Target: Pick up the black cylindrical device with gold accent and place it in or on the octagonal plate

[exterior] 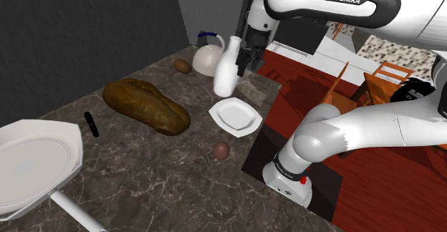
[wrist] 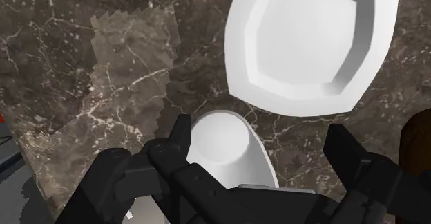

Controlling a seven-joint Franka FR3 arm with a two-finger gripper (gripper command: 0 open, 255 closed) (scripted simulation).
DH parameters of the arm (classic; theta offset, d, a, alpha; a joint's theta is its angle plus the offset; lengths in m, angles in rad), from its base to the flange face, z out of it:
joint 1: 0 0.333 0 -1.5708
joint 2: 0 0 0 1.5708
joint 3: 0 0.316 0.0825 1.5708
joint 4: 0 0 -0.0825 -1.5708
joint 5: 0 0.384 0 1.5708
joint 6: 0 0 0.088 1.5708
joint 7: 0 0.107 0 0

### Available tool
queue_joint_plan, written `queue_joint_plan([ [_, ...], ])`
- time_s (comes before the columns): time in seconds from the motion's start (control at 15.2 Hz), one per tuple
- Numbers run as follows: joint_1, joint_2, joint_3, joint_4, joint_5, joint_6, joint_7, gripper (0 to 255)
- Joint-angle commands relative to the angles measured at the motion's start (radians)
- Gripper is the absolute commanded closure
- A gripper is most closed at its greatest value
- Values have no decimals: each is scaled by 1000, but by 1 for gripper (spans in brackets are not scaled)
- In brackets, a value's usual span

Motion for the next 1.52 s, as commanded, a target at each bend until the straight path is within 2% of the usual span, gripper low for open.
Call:
queue_joint_plan([
  [0.0, 0, 0, 0, 0, 0, 0, 0, 0],
  [0.4, 63, 124, 106, 58, 67, 79, 91, 0],
  [0.79, 112, 272, 207, 153, 103, 148, 180, 0],
  [1.12, 144, 409, 286, 259, 105, 192, 257, 0],
  [1.45, 174, 560, 360, 389, 76, 220, 341, 0],
])
